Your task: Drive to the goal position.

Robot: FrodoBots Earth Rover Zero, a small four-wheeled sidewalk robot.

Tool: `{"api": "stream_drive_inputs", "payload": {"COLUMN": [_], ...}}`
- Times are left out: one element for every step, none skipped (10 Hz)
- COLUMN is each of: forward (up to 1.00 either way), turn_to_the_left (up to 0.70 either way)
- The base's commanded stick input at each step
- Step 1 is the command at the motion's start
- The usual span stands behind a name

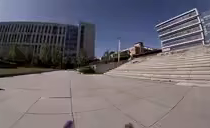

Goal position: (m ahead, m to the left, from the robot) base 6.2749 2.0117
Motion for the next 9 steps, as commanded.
{"api": "stream_drive_inputs", "payload": {"forward": [1.00, 1.00, 1.00, 1.00, 1.00, 1.00, 1.00, 1.00, 1.00], "turn_to_the_left": [0.40, 0.40, 0.40, 0.40, 0.40, 0.10, 0.00, 0.00, 0.00]}}
